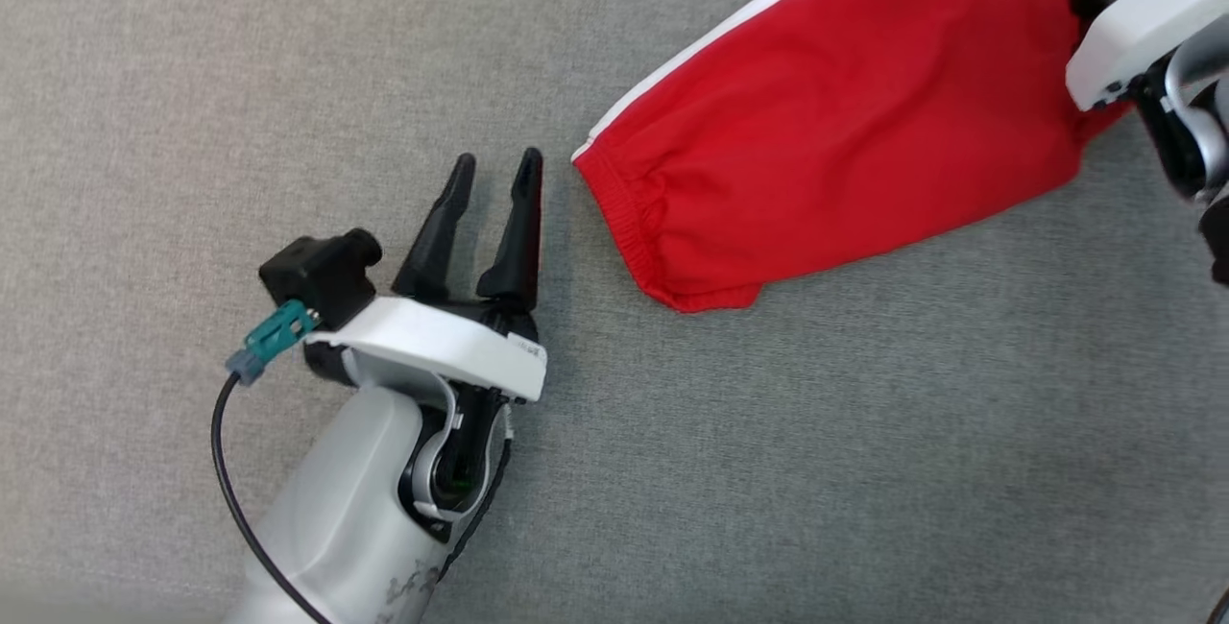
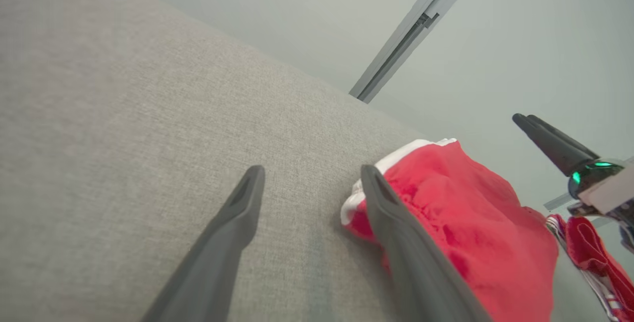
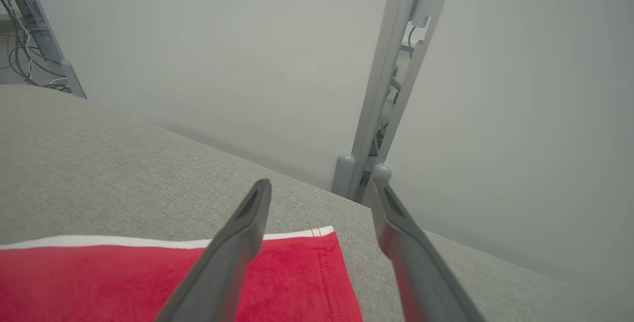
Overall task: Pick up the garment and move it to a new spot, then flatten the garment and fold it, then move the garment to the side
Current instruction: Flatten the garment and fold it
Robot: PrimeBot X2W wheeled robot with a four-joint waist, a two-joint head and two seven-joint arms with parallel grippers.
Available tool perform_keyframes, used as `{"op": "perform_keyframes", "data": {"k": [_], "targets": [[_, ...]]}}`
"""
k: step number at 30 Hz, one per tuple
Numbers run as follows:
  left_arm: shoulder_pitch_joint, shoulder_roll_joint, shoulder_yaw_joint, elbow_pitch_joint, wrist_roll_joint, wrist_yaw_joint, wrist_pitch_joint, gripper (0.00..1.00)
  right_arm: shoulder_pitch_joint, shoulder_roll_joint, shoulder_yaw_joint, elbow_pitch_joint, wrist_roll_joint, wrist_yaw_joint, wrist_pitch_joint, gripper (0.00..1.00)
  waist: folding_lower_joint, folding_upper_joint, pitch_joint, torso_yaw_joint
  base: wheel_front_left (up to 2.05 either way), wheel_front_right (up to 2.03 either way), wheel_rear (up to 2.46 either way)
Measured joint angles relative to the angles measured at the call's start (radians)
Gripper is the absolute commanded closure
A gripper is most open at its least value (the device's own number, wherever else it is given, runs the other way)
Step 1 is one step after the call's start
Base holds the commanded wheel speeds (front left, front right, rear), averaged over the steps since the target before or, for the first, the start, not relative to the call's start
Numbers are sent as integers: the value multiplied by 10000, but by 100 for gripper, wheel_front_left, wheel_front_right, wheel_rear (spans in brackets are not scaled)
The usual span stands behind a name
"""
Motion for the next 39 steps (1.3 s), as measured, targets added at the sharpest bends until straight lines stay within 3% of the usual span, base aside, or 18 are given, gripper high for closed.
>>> {"op": "perform_keyframes", "data": {"k": [4,11,20,32,39], "targets": [[563,-21,506,-566,1400,474,0,0,799,151,-723,-600,-244,2,0,0,0,0,-400,-227,0,0,0],[1697,-90,1170,-1467,3398,855,2,0,2465,591,-1962,-1616,-568,0,2,0,0,0,-1217,-524,0,0,0],[3053,-132,1689,-2362,5448,832,2,0,4374,1154,-3045,-2416,-757,2,0,0,0,0,-2353,-881,0,0,0],[4383,-217,1584,-2778,6383,767,2,0,6181,1404,-4320,-2631,98,0,2,0,0,0,-3194,-805,0,0,0],[4410,-238,1214,-2917,6527,759,2,0,5757,1187,-4571,-886,1728,0,150,0,0,0,-2941,-359,0,0,0]]}}
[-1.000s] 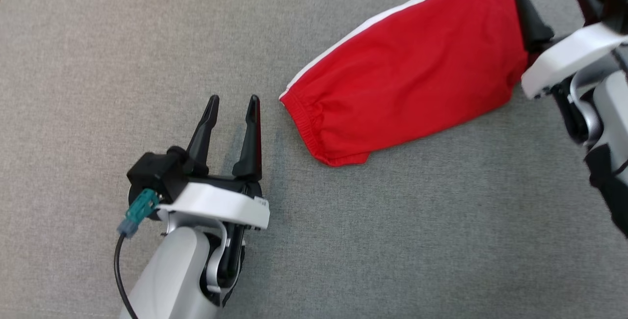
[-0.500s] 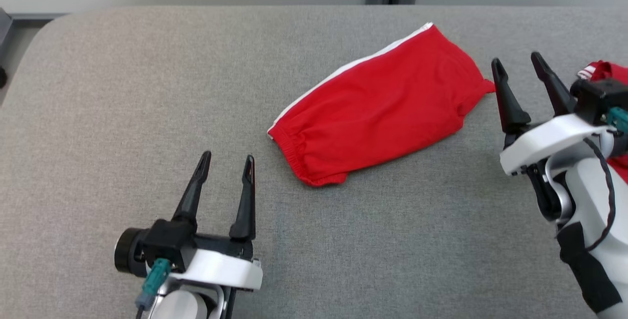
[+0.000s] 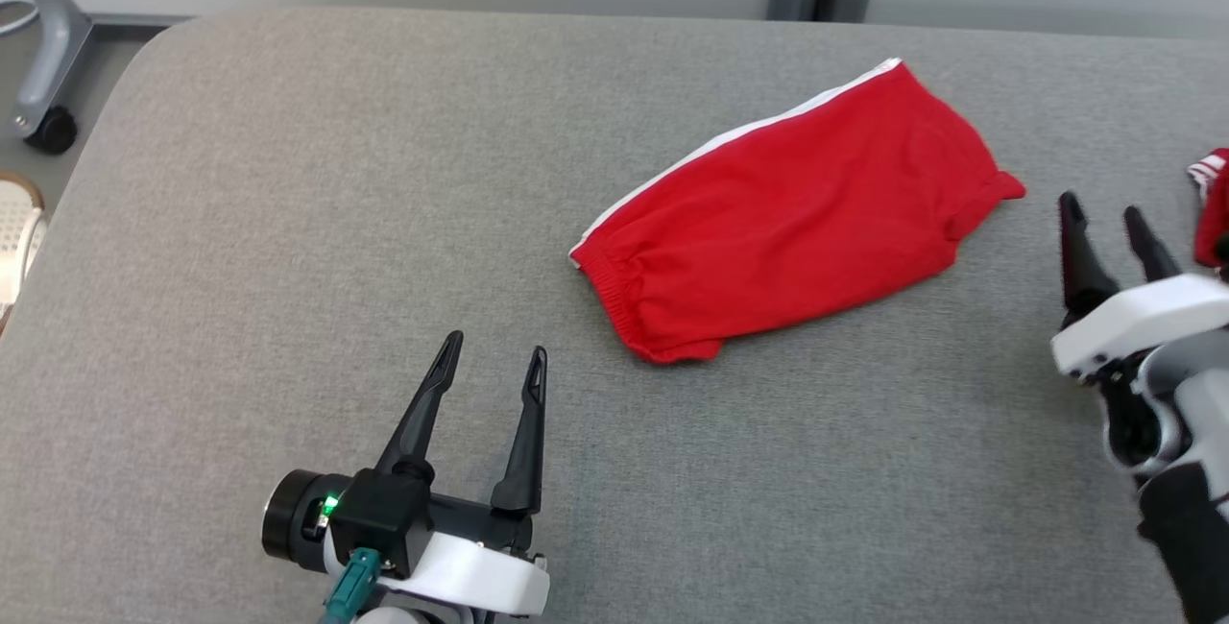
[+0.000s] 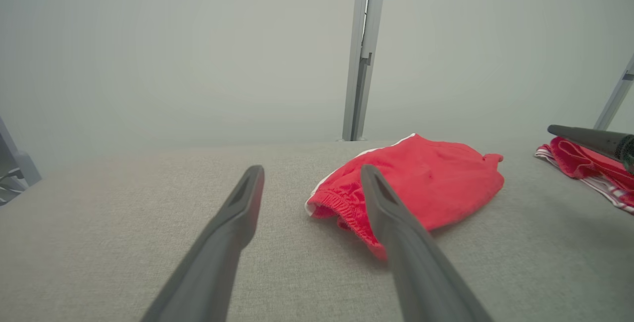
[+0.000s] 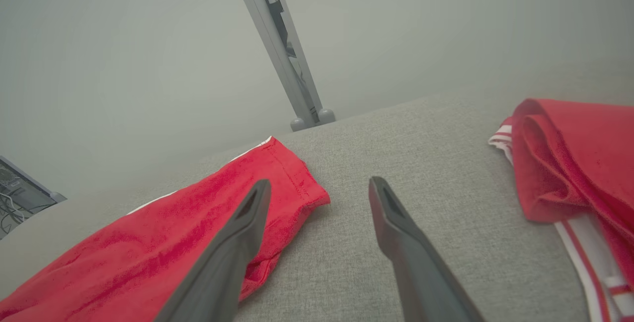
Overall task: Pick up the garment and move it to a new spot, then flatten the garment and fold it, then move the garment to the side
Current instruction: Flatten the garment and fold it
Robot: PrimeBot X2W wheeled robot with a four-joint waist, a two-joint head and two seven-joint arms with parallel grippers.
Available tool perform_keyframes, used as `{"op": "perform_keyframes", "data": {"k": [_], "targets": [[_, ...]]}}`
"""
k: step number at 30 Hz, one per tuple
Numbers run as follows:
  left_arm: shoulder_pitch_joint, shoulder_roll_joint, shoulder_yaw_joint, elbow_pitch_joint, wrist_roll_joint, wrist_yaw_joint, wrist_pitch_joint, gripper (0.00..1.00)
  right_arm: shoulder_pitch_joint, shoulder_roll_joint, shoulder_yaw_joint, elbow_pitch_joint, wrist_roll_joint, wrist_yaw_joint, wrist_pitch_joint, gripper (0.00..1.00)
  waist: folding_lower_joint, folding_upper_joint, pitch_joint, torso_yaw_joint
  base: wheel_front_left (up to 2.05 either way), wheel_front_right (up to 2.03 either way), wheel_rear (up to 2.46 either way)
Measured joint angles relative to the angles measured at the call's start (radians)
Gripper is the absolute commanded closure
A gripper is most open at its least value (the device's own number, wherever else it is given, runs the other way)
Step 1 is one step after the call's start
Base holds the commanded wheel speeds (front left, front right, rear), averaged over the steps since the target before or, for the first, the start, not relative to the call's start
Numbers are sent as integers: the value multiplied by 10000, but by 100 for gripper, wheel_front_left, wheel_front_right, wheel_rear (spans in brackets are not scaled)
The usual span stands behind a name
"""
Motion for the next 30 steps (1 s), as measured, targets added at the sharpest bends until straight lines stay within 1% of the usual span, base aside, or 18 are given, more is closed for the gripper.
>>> {"op": "perform_keyframes", "data": {"k": [8,9,12,15,20,21,22,24,30], "targets": [[-277,-8,-339,-253,-111,178,0,0,-1922,-614,343,1937,359,0,642,0,0,0,671,643,0,0,0],[-277,-8,-339,-253,-111,178,0,0,-1922,-614,343,1937,359,0,642,0,0,0,671,643,0,0,0],[-384,-4,-447,-320,-171,265,0,0,-2474,-731,560,2447,385,0,857,0,0,0,946,919,0,0,0],[-504,-6,-541,-368,-272,284,0,0,-2851,-838,746,2909,414,0,1231,0,0,0,1205,1185,0,0,0],[-639,-4,-631,-397,-311,418,0,0,-3156,-782,1172,3436,529,0,1927,0,0,0,1536,1508,0,0,0],[-651,-4,-642,-397,-311,445,0,0,-3199,-771,1231,3461,566,0,1960,3,0,0,1579,1546,0,0,0],[-680,-4,-654,-397,-311,456,0,0,-3251,-777,1300,3457,614,0,2015,49,0,0,1615,1574,0,0,0],[-782,-4,-665,-408,-311,500,0,0,-3308,-780,1486,3423,644,0,2057,100,0,0,1665,1598,0,0,0],[-833,-6,-648,-418,-309,606,0,0,-3313,-744,1931,3298,842,4,1919,100,0,0,1642,1446,0,0,0]]}}
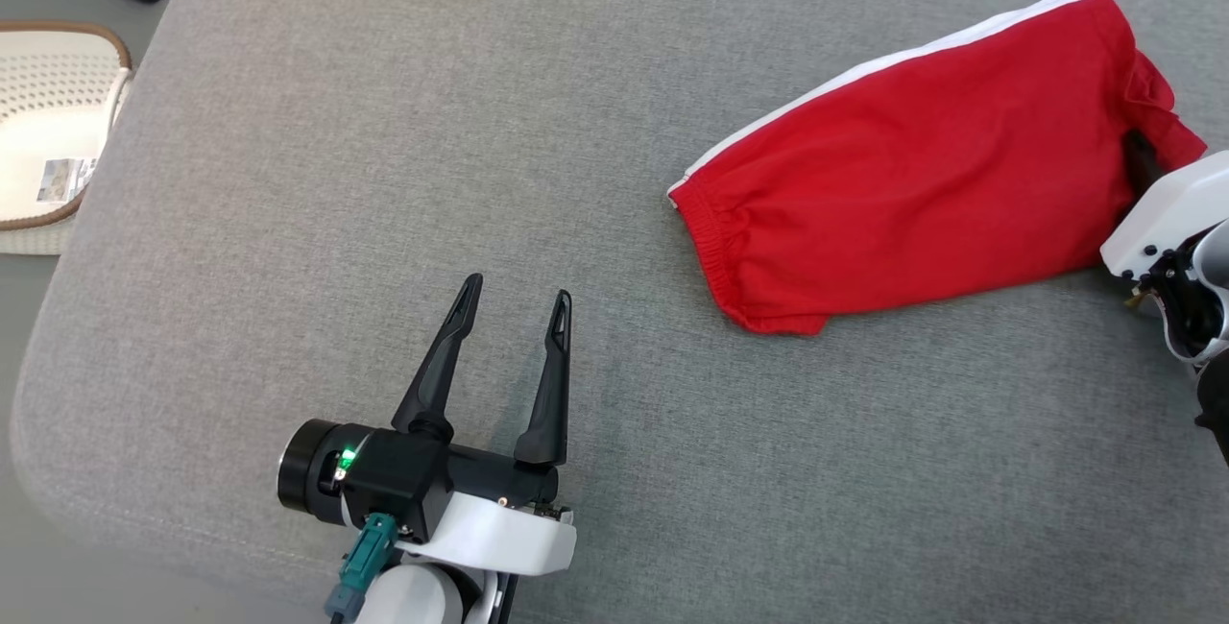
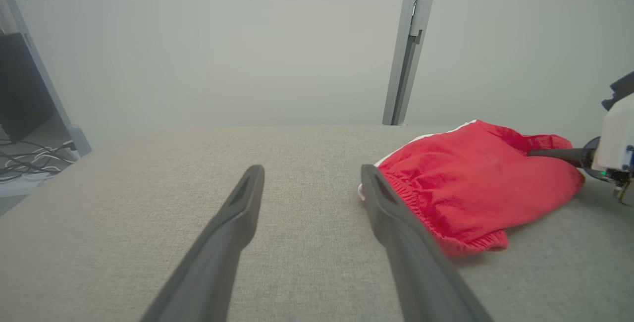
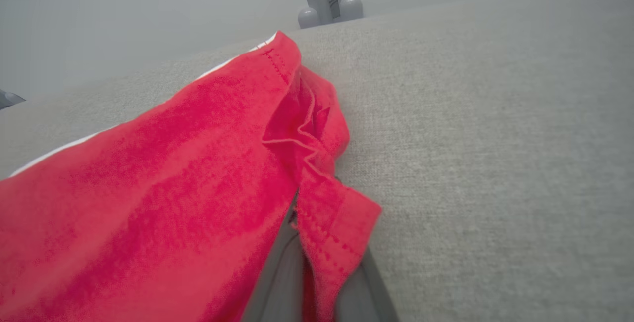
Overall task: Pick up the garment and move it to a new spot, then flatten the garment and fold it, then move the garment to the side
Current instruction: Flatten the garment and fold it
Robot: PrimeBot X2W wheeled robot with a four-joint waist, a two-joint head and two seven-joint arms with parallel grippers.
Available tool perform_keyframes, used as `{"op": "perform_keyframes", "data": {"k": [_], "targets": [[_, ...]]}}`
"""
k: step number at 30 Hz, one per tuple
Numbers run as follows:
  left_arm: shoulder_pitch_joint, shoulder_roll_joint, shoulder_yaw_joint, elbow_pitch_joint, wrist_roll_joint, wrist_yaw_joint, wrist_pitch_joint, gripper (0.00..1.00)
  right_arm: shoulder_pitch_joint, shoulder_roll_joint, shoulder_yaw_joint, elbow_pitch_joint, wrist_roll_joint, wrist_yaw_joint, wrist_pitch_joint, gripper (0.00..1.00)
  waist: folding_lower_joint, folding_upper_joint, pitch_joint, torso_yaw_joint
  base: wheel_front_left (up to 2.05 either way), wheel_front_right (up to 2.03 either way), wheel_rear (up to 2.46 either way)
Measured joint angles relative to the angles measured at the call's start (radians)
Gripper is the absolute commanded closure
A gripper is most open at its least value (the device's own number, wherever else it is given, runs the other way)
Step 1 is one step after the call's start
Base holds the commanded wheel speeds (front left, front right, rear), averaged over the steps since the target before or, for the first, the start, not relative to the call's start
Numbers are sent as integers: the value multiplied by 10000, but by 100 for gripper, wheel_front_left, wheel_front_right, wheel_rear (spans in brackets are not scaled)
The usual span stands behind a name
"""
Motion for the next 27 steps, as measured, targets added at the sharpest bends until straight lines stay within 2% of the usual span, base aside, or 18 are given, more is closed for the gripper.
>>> {"op": "perform_keyframes", "data": {"k": [8,15,27], "targets": [[1,0,132,4,63,-6,0,0,634,201,316,-717,798,-2,-874,100,0,0,-223,-506,0,0,0],[62,-4,316,29,213,-111,0,0,1708,336,520,-1764,1716,-4,-1812,100,0,0,-529,-1264,0,0,0],[222,-6,558,136,433,-270,0,0,3139,288,155,-2755,2096,-4,-2042,100,0,0,-1029,-2228,0,0,0]]}}
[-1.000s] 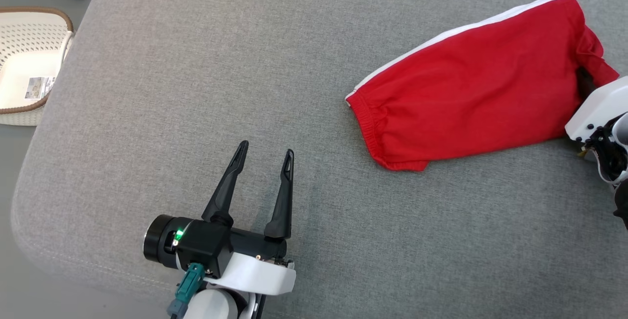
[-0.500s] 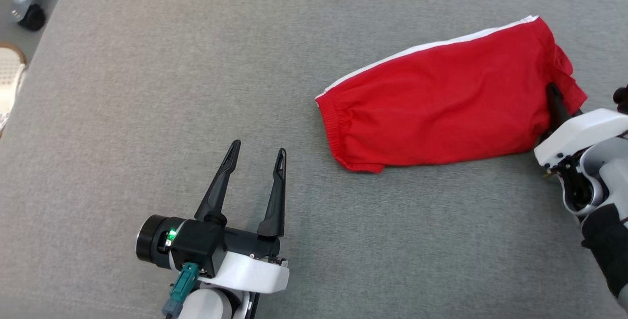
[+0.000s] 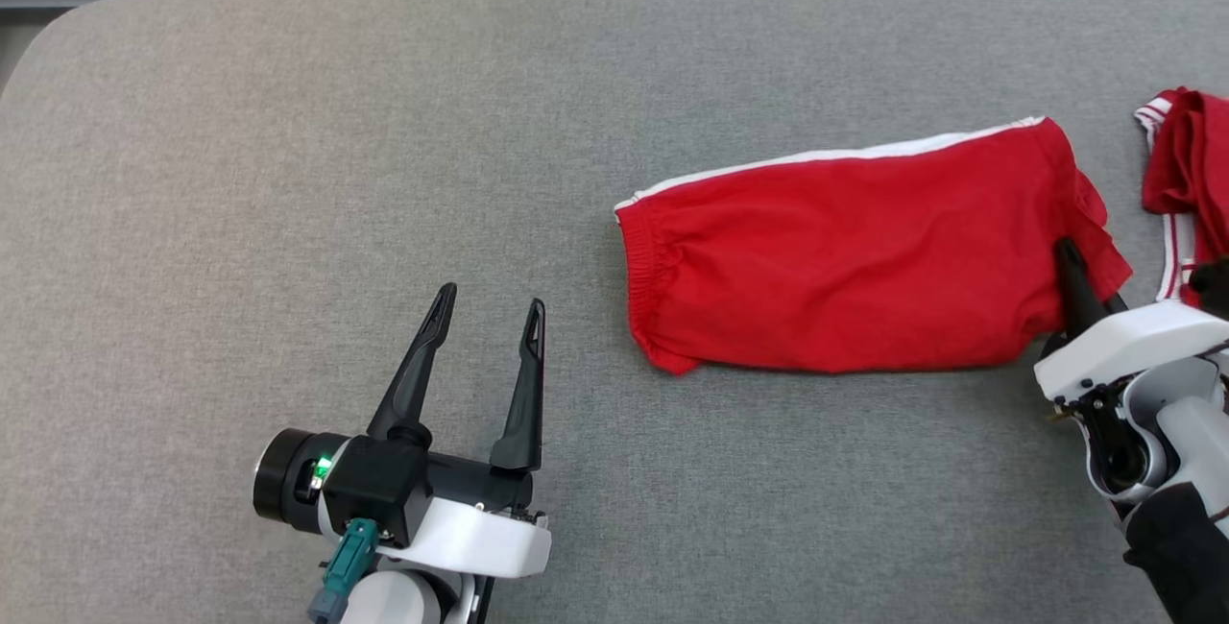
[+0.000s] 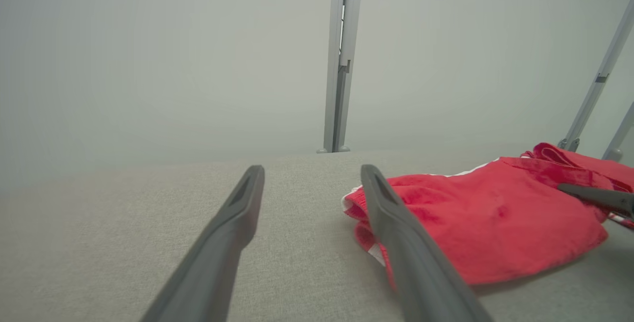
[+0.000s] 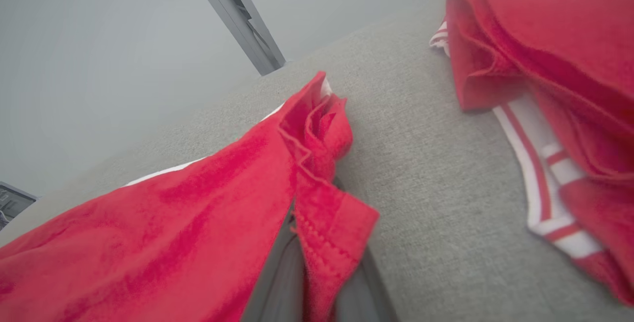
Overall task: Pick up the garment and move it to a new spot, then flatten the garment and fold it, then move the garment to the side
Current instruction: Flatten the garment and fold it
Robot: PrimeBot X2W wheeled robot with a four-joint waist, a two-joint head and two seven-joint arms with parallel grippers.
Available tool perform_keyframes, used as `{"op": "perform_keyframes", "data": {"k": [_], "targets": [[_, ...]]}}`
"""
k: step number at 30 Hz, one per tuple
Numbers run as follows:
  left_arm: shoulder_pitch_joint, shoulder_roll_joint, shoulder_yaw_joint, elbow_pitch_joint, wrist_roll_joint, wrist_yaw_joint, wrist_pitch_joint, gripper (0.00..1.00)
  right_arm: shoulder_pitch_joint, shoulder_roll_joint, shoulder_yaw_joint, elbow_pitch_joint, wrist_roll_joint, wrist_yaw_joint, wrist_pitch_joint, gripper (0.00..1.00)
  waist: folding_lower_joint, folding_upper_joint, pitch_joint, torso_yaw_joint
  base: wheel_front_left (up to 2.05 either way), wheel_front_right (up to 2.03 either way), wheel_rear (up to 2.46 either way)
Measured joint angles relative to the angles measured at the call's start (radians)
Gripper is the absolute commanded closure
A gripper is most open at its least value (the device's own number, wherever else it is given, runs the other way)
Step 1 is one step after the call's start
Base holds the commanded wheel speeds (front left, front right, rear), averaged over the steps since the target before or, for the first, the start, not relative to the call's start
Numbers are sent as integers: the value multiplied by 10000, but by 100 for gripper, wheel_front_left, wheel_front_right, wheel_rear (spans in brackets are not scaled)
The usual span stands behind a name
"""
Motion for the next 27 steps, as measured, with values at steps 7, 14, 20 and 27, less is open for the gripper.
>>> {"op": "perform_keyframes", "data": {"k": [7,14,20,27], "targets": [[54,0,-13,144,4,-82,0,0,342,25,-393,-201,-284,0,-12,100,0,0,-294,-154,0,0,0],[128,0,-84,272,-42,-173,0,0,607,42,-679,-838,-1020,0,-13,100,0,0,-525,45,0,0,0],[228,0,-136,299,-138,-159,0,0,1000,222,-832,-1764,-1810,0,-21,100,0,0,-752,293,0,0,0],[379,0,-196,314,-194,-130,0,0,1282,644,-648,-2617,-2491,0,-25,100,0,0,-962,573,0,0,0]]}}
